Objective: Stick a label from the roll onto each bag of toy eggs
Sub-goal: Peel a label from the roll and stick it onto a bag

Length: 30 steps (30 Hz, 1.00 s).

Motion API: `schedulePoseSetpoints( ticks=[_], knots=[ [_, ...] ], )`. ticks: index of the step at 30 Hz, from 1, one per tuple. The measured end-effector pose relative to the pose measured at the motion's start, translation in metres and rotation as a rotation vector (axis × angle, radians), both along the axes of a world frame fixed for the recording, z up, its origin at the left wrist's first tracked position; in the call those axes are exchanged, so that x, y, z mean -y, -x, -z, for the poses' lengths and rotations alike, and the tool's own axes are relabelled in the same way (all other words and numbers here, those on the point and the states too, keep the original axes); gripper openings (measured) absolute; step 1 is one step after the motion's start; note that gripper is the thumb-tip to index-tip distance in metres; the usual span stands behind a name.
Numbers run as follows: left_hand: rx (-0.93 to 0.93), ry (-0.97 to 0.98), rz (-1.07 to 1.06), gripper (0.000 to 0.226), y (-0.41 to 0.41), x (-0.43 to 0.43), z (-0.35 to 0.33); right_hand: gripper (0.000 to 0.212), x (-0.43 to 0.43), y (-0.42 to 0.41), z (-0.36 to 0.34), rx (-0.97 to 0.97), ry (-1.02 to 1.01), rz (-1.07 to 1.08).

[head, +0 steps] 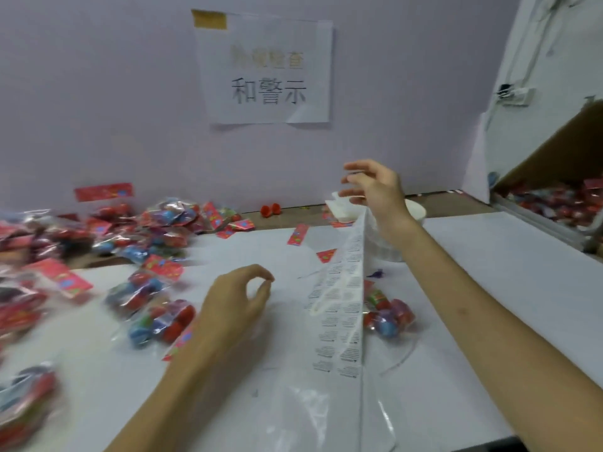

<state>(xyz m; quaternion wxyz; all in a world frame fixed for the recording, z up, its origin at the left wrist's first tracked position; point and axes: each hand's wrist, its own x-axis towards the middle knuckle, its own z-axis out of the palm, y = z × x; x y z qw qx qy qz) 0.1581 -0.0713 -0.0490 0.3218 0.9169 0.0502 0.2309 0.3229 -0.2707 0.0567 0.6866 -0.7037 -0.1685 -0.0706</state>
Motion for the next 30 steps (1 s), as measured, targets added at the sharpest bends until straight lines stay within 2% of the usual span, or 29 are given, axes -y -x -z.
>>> schedulePoseSetpoints(
  ticks=[2, 4, 7, 9, 13, 17, 21, 23, 27, 30],
  knots=[
    [-0.043, -0.153, -0.095, 0.015, -0.001, -0.004, 0.001, 0.02, -0.039, 0.01, -0.005, 0.094, 0.188, -0.096],
    [-0.16, -0.28, -0.242, 0.028, -0.001, -0.01, 0.003, 0.027, -0.076, 0.016, -0.002, 0.164, 0.387, -0.178],
    [-0.385, -0.393, -0.435, 0.057, -0.001, -0.025, 0.005, 0.057, -0.129, 0.018, 0.011, 0.188, 0.65, -0.313],
    [-0.502, -0.367, -0.488, 0.067, 0.0, -0.035, 0.005, 0.083, -0.163, 0.016, 0.024, 0.215, 0.798, -0.381],
    [-0.639, -0.359, -0.494, 0.072, 0.0, -0.041, 0.008, 0.119, -0.228, 0.012, 0.047, 0.269, 0.955, -0.438],
    [-0.641, -0.459, -0.467, 0.064, 0.003, -0.037, 0.011, 0.13, -0.285, 0.014, 0.057, 0.319, 1.009, -0.418],
    [-0.558, -0.411, -0.425, 0.051, 0.005, -0.04, 0.009, 0.124, -0.329, 0.018, 0.061, 0.345, 1.116, -0.416],
    [-0.508, -0.394, -0.379, 0.05, 0.005, -0.041, 0.009, 0.105, -0.337, 0.018, 0.067, 0.371, 1.161, -0.409],
    [-0.466, -0.415, -0.326, 0.048, 0.004, -0.045, 0.01, 0.048, -0.326, 0.017, 0.072, 0.528, 1.084, -0.348],
    [-0.418, -0.449, -0.277, 0.043, 0.003, -0.047, 0.012, 0.034, -0.303, 0.022, 0.066, 0.594, 1.105, -0.407]
  ],
)
